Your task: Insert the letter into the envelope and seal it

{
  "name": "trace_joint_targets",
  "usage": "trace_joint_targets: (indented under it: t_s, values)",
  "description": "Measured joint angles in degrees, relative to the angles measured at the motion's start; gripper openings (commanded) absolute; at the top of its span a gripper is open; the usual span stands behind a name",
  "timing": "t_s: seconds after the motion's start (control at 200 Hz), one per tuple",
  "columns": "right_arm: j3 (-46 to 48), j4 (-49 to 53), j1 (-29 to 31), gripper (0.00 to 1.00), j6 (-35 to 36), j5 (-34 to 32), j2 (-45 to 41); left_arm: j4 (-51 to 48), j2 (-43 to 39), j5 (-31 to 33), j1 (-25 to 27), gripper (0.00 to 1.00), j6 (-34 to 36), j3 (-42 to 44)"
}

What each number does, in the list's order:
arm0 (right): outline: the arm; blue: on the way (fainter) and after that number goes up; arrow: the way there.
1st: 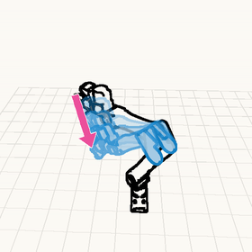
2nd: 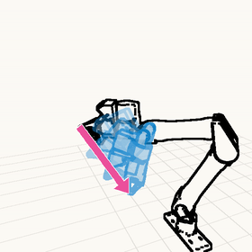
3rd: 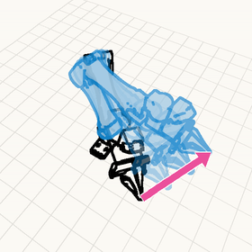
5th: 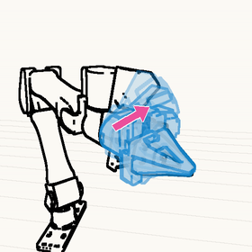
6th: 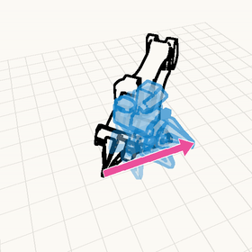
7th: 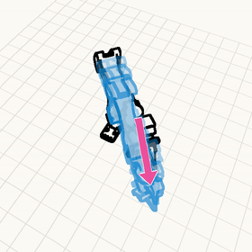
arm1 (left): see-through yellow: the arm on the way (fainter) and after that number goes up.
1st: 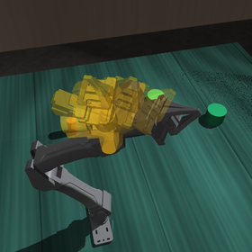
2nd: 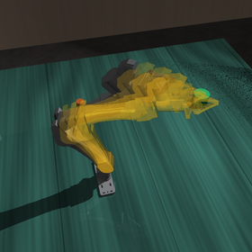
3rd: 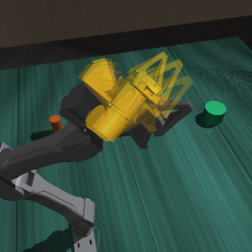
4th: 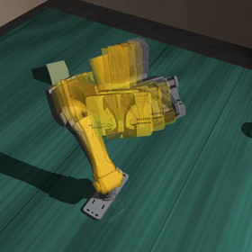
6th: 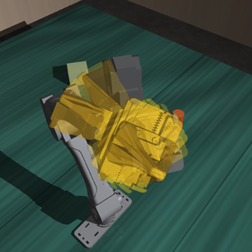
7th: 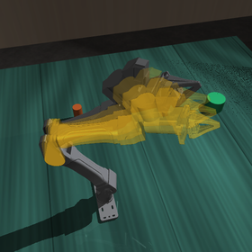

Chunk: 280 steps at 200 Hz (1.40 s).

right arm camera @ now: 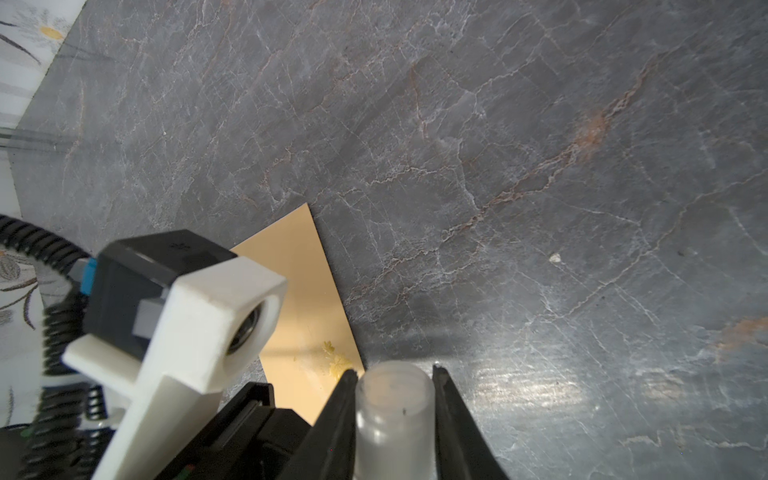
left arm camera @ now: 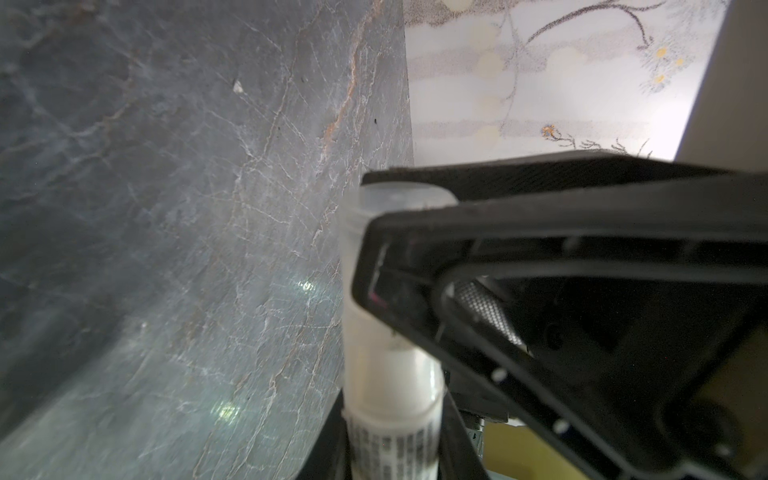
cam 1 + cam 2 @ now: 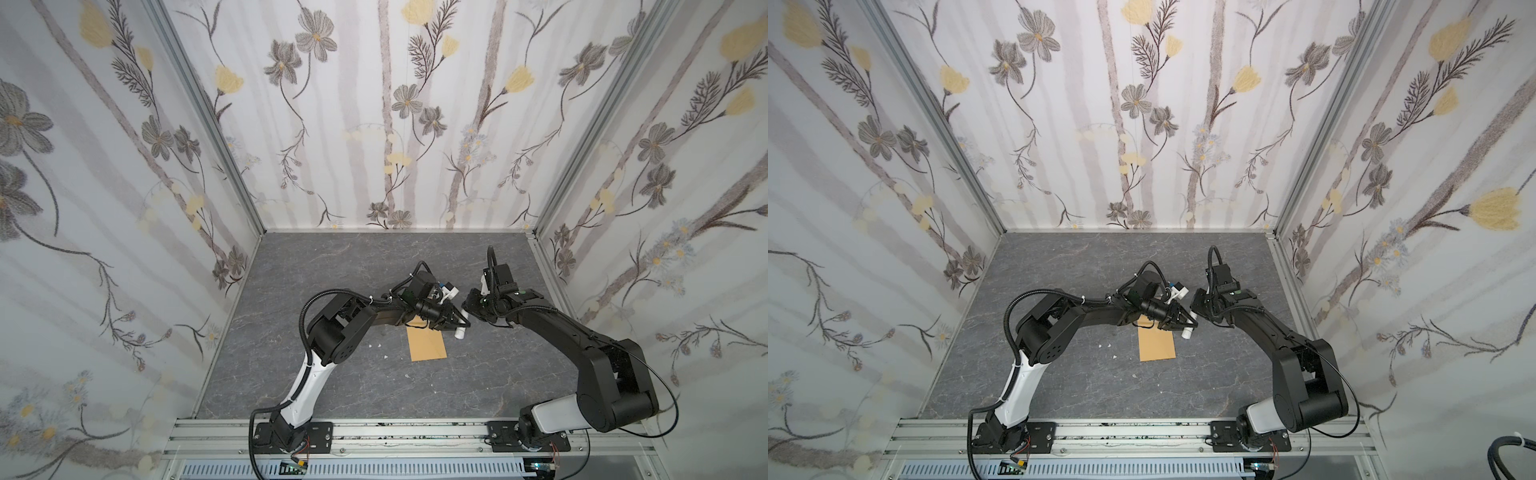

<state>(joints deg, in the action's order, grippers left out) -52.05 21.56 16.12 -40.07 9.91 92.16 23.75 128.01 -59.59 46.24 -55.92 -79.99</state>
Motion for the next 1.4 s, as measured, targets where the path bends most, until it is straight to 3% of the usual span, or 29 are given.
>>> trace_joint_targets:
  t_s: [1.399]
  values:
    - [0.98, -1.03, 1.38, 0.31, -0.85, -0.24, -1.68, 0.02, 0.31, -0.42, -0.63, 0.00, -0.24, -0.74]
